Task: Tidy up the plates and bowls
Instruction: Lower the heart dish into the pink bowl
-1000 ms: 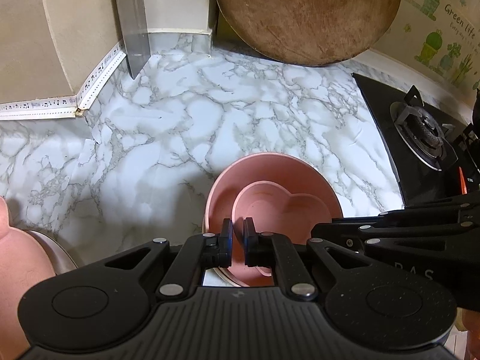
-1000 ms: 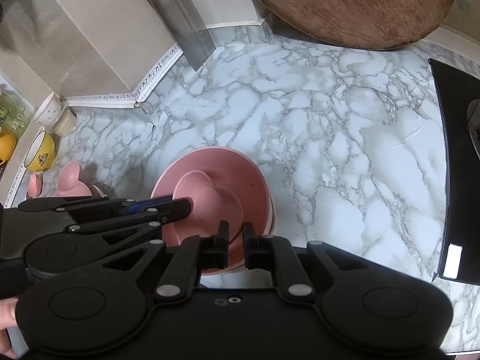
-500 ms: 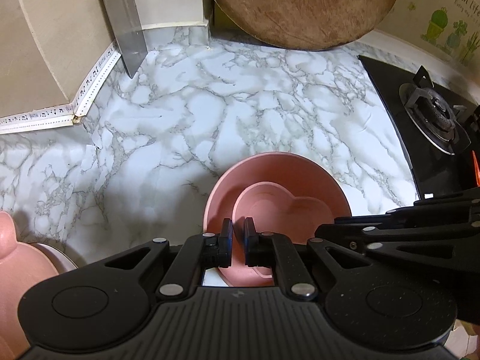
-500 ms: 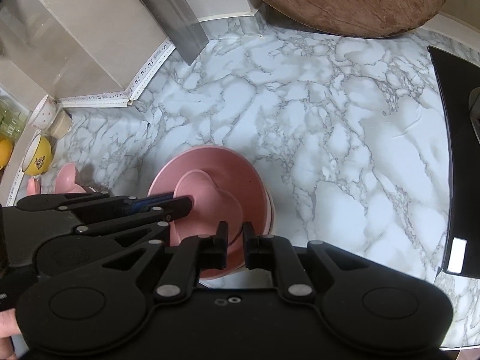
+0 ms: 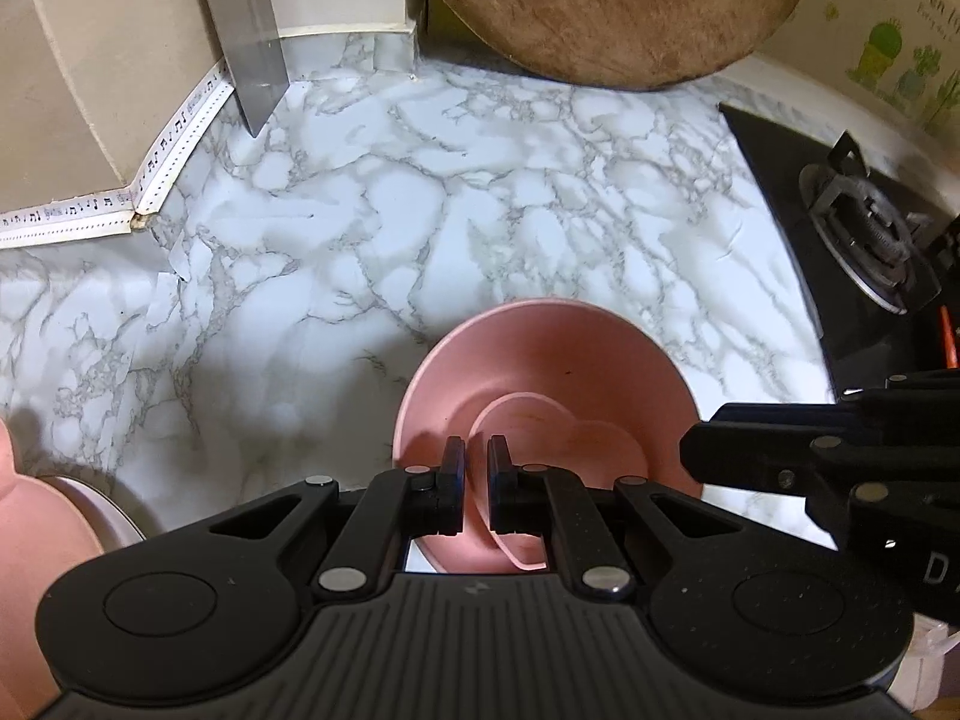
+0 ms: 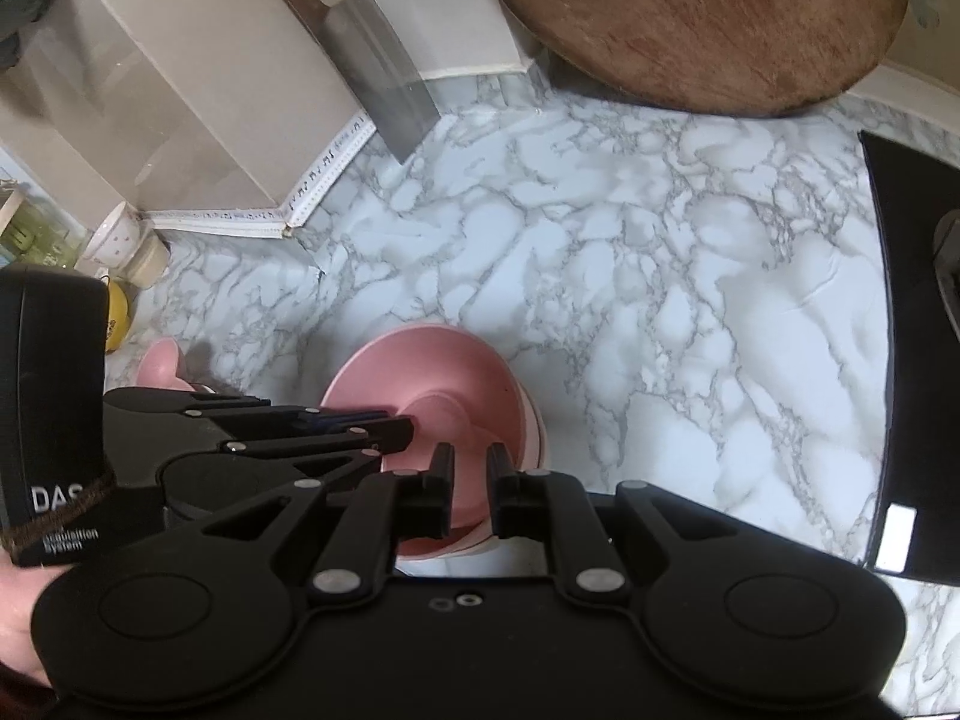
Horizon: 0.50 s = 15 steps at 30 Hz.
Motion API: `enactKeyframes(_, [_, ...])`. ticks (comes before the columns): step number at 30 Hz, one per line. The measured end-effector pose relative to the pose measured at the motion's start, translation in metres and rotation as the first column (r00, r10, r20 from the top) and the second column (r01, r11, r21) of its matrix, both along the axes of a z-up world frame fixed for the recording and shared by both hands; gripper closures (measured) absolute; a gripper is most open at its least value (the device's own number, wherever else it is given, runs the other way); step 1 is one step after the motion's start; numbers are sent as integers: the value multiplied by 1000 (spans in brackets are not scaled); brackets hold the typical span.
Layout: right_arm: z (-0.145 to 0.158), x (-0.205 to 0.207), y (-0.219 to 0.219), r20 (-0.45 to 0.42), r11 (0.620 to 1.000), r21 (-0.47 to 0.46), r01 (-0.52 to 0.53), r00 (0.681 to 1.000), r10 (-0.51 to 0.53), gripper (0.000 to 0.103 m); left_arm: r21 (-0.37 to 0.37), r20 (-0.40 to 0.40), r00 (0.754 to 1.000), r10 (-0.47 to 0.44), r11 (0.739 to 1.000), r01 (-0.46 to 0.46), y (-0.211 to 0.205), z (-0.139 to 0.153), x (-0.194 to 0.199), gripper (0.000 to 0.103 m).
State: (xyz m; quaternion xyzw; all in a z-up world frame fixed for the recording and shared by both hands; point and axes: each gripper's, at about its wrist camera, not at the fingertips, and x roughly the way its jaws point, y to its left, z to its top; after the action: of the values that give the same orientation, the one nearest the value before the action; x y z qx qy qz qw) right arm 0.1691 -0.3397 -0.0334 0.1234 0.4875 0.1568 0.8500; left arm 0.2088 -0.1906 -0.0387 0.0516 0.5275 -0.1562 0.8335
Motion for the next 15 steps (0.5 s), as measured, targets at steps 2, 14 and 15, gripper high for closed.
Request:
enactKeyframes(2, [4, -3, -1, 19, 1000, -2, -5, 1000, 5, 91, -25, 9, 1000, -1, 1000, 1, 2, 4, -3, 96])
enactKeyframes(14, [26, -25, 1, 136, 996, -4, -84, 987, 84, 87, -100, 136, 991, -6, 995, 19, 17, 40, -31, 95])
enactKeyframes(15, [27, -27, 1, 147, 996, -8, -87, 985, 87, 86, -106, 142, 990, 4, 994, 11, 20, 42, -33, 94])
